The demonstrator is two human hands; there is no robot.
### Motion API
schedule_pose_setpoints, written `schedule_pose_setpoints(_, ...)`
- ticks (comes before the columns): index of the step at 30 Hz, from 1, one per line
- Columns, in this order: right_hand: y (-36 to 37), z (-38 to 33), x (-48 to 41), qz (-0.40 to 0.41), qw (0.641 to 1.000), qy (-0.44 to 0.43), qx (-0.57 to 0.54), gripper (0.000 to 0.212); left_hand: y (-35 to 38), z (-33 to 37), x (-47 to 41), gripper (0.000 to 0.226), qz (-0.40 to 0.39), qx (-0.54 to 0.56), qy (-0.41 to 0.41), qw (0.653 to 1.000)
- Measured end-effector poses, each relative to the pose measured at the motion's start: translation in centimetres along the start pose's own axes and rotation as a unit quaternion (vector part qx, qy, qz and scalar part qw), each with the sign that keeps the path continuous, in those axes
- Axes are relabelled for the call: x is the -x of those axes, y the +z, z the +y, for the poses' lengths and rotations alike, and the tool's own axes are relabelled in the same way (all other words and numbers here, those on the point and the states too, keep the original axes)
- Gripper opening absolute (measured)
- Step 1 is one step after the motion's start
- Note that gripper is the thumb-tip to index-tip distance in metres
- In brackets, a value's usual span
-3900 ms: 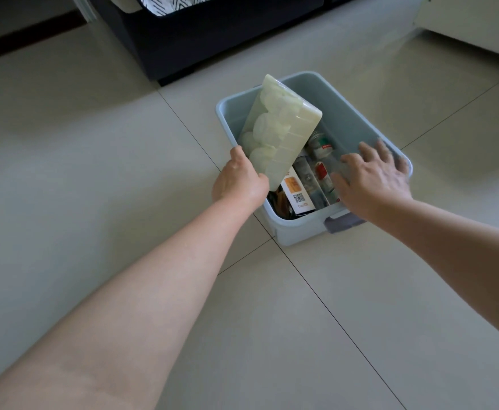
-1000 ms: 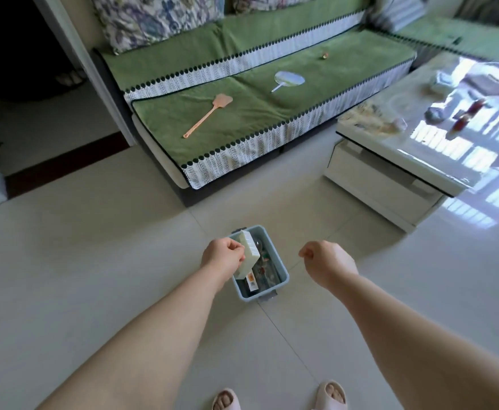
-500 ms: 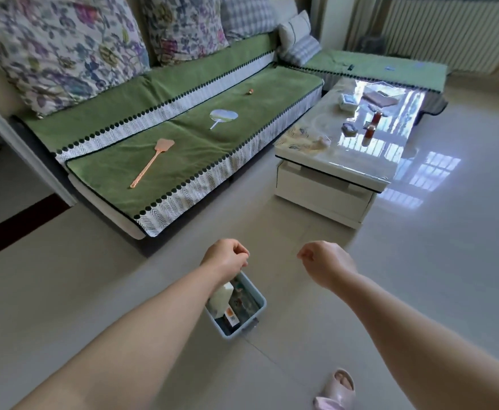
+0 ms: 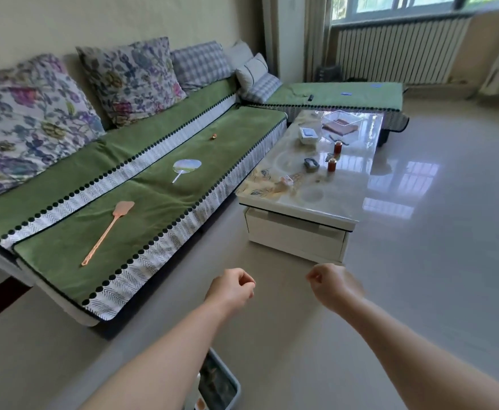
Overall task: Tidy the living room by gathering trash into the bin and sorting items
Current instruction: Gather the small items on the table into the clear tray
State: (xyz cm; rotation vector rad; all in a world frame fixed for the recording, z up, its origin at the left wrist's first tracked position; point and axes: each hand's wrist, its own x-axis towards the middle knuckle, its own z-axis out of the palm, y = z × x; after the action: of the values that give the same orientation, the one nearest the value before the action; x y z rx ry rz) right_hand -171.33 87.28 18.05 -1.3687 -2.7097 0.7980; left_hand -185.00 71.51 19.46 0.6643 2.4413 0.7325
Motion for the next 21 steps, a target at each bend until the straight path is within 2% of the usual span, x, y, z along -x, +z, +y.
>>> schedule_pose_setpoints(4, -2.5, 2.5, -5.2, -0.021, 0.999, 0.023, -0.01, 0.025, 1.6, 4.5, -3.9, 0.018, -0.017, 0.007, 0.005, 1.0)
schedule_pose_setpoints(10, -4.1, 3.6, -12.5, -0.013, 0.998, 0.052, -0.027, 0.025, 2.3, 8.2, -10.7, 0.011, -0.03, -0.053, 0.025, 0.998)
schedule_pose_setpoints(15, -5.4, 3.6, -20.0, -0.008, 0.994, 0.091, -0.067, 0.02, 2.0, 11.8, -19.8, 0.01, -0.058, -0.062, 0.063, 0.994)
schedule_pose_setpoints(21, -9.3, 4.4, -27.7, 0.009, 0.991, 0.121, -0.064, 0.02, 1.9, 18.1, -29.8, 0.004, -0.107, -0.035, 0.116, 0.987)
